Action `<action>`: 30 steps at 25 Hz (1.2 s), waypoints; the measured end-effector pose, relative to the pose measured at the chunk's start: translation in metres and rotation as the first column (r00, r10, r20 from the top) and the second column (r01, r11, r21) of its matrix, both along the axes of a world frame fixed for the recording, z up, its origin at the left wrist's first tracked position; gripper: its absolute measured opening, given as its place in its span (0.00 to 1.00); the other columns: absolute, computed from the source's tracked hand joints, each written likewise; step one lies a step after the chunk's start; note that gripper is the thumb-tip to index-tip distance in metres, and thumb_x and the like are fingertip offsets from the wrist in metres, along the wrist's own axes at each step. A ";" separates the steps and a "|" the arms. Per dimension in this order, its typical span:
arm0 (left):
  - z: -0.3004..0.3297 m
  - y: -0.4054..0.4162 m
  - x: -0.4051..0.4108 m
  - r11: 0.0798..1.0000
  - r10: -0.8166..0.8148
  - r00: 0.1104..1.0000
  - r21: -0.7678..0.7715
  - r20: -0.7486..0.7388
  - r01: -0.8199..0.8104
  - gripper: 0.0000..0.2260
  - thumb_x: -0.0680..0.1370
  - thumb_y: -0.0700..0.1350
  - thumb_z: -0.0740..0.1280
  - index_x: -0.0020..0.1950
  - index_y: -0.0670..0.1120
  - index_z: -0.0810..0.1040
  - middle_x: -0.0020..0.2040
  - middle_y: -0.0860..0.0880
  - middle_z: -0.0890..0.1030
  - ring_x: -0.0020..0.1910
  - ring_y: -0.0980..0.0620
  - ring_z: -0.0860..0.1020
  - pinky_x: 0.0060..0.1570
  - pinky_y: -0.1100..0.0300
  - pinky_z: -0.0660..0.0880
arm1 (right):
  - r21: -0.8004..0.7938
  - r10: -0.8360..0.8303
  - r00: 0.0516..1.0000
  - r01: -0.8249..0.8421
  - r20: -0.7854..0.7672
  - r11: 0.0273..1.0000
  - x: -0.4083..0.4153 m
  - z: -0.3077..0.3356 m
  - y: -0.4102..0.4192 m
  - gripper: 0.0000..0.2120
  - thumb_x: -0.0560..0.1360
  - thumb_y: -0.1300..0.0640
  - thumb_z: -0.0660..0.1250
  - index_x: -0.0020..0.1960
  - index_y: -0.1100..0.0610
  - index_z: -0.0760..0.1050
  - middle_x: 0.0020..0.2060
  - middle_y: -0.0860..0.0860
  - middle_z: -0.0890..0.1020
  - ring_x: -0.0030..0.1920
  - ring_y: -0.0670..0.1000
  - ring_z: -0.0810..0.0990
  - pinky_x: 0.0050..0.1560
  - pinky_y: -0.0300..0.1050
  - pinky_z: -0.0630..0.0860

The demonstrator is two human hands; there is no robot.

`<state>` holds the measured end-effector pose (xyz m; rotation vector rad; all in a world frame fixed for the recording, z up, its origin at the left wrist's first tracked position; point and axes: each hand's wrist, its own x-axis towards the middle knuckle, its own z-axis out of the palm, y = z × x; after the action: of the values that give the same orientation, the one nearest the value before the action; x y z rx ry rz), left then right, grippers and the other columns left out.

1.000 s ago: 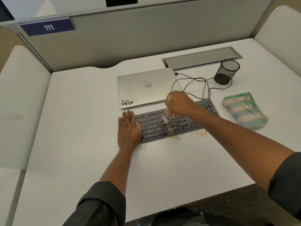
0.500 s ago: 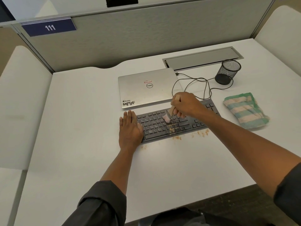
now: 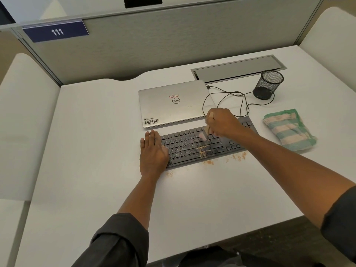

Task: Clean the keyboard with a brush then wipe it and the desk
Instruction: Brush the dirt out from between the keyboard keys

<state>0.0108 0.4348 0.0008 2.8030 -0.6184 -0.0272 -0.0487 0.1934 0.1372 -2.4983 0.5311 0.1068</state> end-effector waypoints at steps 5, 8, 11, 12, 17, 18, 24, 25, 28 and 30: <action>0.001 0.000 0.000 1.000 0.002 1.000 0.005 -0.006 -0.002 0.32 0.78 0.49 0.46 0.82 0.38 0.55 0.82 0.41 0.57 0.82 0.44 0.51 0.81 0.47 0.45 | -0.060 0.032 0.999 -0.034 -0.020 0.998 0.005 0.010 -0.005 0.12 0.78 0.60 0.57 0.45 0.62 0.78 0.37 0.56 0.84 0.36 0.56 0.82 0.40 0.52 0.81; 0.001 0.000 0.000 1.000 0.005 1.000 -0.004 -0.012 -0.005 0.32 0.78 0.49 0.46 0.82 0.38 0.55 0.82 0.41 0.57 0.82 0.44 0.51 0.81 0.48 0.45 | -0.098 0.031 0.999 -0.027 0.034 0.995 0.006 0.010 -0.006 0.11 0.79 0.60 0.57 0.49 0.61 0.78 0.41 0.56 0.83 0.42 0.56 0.81 0.45 0.51 0.78; 0.001 -0.001 0.000 1.000 0.007 1.000 -0.001 -0.009 -0.007 0.32 0.78 0.49 0.46 0.82 0.38 0.55 0.82 0.41 0.57 0.82 0.44 0.51 0.81 0.48 0.45 | -0.099 0.054 0.997 -0.059 -0.060 0.993 -0.003 0.002 -0.006 0.12 0.77 0.62 0.57 0.44 0.66 0.78 0.38 0.60 0.83 0.38 0.59 0.82 0.43 0.54 0.81; 0.001 0.000 0.000 1.000 0.007 1.000 -0.001 -0.009 -0.007 0.32 0.78 0.49 0.46 0.82 0.38 0.56 0.82 0.41 0.57 0.82 0.44 0.51 0.81 0.47 0.45 | -0.088 0.059 0.994 -0.067 -0.096 0.994 -0.007 0.000 -0.007 0.13 0.77 0.62 0.57 0.42 0.66 0.78 0.35 0.60 0.83 0.35 0.58 0.82 0.41 0.53 0.81; 0.000 0.000 0.000 1.000 0.006 1.000 -0.002 0.000 -0.006 0.32 0.78 0.49 0.45 0.81 0.38 0.56 0.82 0.41 0.58 0.82 0.44 0.51 0.81 0.47 0.46 | -0.030 0.015 1.000 -0.015 0.002 0.999 -0.007 0.005 -0.012 0.15 0.78 0.60 0.55 0.44 0.65 0.78 0.33 0.57 0.84 0.32 0.55 0.82 0.38 0.53 0.83; 0.000 0.000 0.000 1.000 0.007 1.000 -0.004 0.005 -0.007 0.33 0.77 0.49 0.44 0.81 0.38 0.56 0.82 0.41 0.58 0.82 0.44 0.52 0.81 0.47 0.46 | -0.028 0.001 0.999 0.000 0.046 1.000 -0.006 0.006 -0.011 0.16 0.79 0.60 0.54 0.45 0.65 0.79 0.35 0.57 0.84 0.34 0.55 0.82 0.41 0.54 0.82; 0.001 0.000 0.000 1.000 0.008 1.000 -0.024 0.004 -0.008 0.37 0.74 0.52 0.38 0.82 0.38 0.56 0.82 0.42 0.57 0.82 0.45 0.51 0.81 0.49 0.43 | -0.048 0.069 0.995 -0.072 -0.065 0.996 -0.012 0.000 -0.007 0.15 0.77 0.59 0.56 0.40 0.63 0.78 0.33 0.57 0.83 0.34 0.58 0.83 0.40 0.54 0.83; 0.001 0.000 0.000 1.000 0.007 1.000 -0.022 0.002 -0.007 0.37 0.74 0.52 0.38 0.82 0.38 0.56 0.82 0.42 0.57 0.82 0.45 0.51 0.81 0.49 0.44 | -0.040 0.071 0.995 -0.074 -0.077 0.996 -0.012 -0.001 -0.008 0.15 0.77 0.59 0.56 0.39 0.62 0.78 0.32 0.57 0.83 0.33 0.58 0.83 0.38 0.53 0.83; 0.002 -0.001 -0.001 1.000 0.006 1.000 -0.022 0.007 -0.006 0.37 0.75 0.52 0.39 0.81 0.38 0.56 0.82 0.41 0.58 0.82 0.44 0.51 0.81 0.48 0.45 | -0.128 0.077 0.997 -0.073 0.031 0.989 -0.012 -0.001 -0.010 0.16 0.80 0.56 0.57 0.41 0.62 0.77 0.35 0.56 0.82 0.37 0.57 0.81 0.39 0.51 0.78; 0.002 0.000 -0.001 1.000 0.008 1.000 -0.023 0.004 -0.008 0.36 0.75 0.52 0.40 0.81 0.38 0.56 0.82 0.41 0.58 0.82 0.44 0.51 0.81 0.48 0.45 | -0.150 0.119 0.989 -0.105 0.090 0.983 -0.014 -0.001 -0.006 0.16 0.82 0.53 0.58 0.41 0.61 0.77 0.36 0.55 0.81 0.38 0.56 0.78 0.38 0.46 0.71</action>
<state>0.0094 0.4344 0.0032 2.7845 -0.6041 -0.0132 -0.0631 0.1879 0.1362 -2.6589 0.3692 -0.0129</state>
